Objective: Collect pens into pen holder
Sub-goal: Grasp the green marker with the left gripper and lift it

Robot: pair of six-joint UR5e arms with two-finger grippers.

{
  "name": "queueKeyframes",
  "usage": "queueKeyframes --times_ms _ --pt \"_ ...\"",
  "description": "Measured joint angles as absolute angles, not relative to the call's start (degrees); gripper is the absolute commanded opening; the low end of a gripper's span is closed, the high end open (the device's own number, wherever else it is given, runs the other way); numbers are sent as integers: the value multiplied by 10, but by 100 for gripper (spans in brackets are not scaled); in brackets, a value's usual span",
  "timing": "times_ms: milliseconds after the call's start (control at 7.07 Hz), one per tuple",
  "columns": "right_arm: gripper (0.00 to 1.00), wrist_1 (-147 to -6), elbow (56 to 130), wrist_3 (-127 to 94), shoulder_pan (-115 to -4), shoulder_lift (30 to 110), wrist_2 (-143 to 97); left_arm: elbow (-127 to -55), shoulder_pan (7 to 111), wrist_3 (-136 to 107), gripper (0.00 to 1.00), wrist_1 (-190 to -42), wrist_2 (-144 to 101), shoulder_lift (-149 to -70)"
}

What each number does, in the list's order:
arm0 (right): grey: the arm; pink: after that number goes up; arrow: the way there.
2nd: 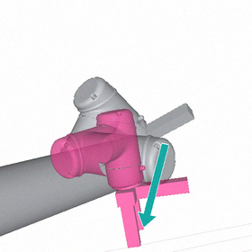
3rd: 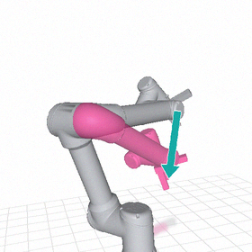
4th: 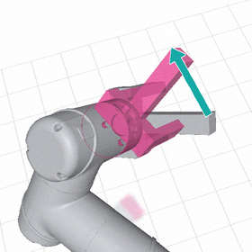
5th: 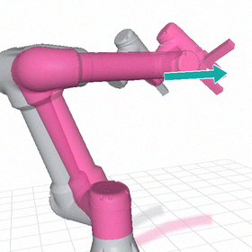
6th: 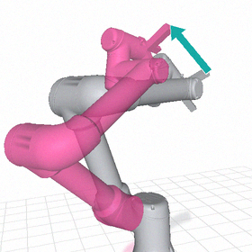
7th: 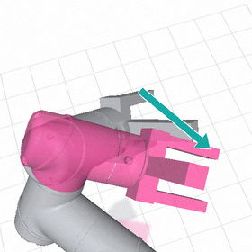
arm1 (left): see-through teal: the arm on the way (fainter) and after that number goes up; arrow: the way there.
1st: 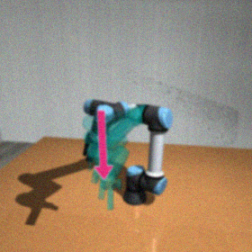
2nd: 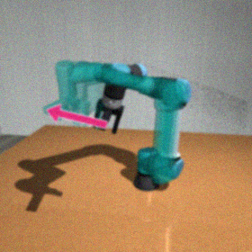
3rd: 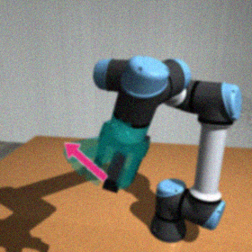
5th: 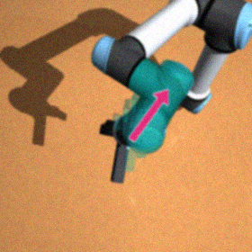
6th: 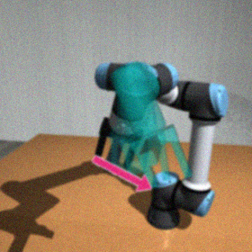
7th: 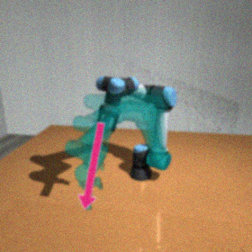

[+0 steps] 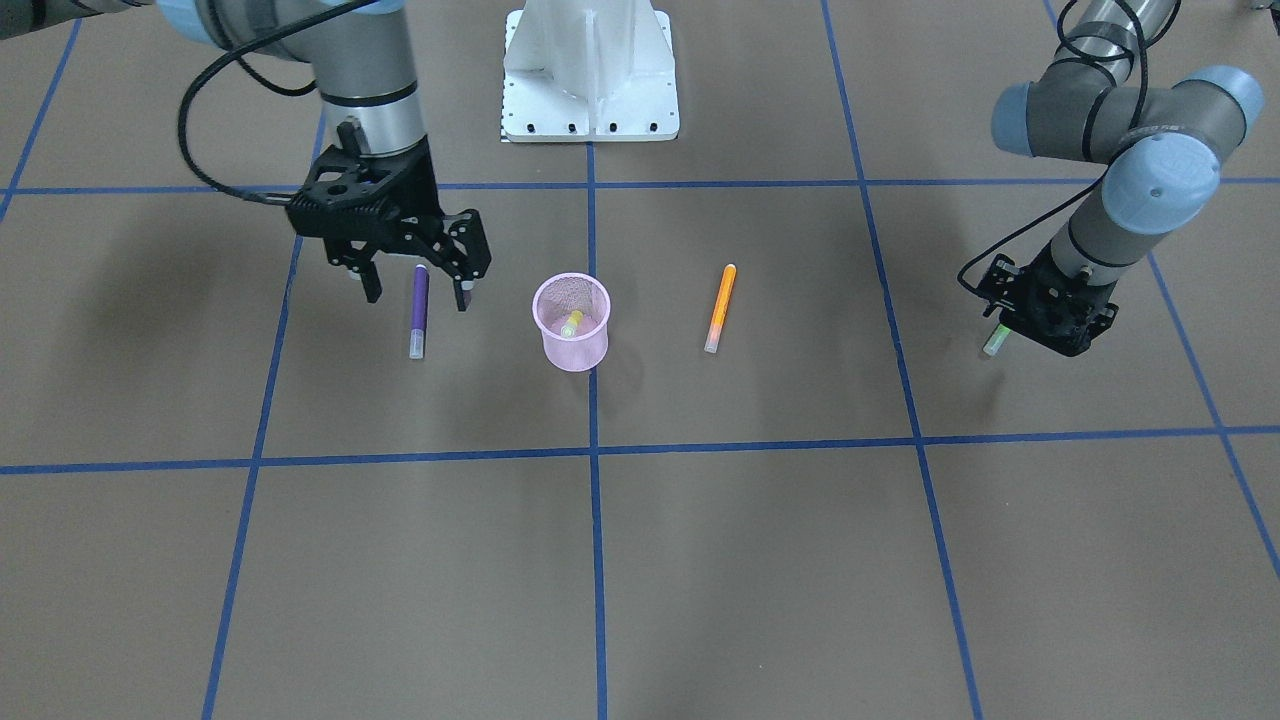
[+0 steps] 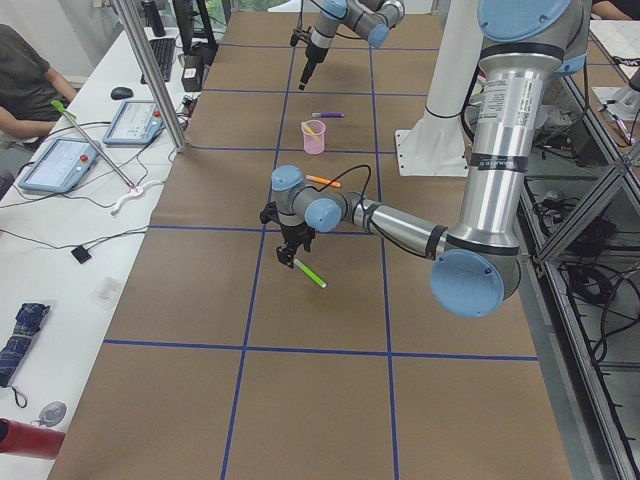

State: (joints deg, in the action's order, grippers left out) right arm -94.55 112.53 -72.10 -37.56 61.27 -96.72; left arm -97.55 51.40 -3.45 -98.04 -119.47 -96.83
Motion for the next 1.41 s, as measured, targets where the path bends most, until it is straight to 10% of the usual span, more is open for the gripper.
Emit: queueKeyframes --times_ms 1415 --pt "99 -945 1123 -582 -469 672 -1072 -920 506 51 61 -907 -1190 -1010"
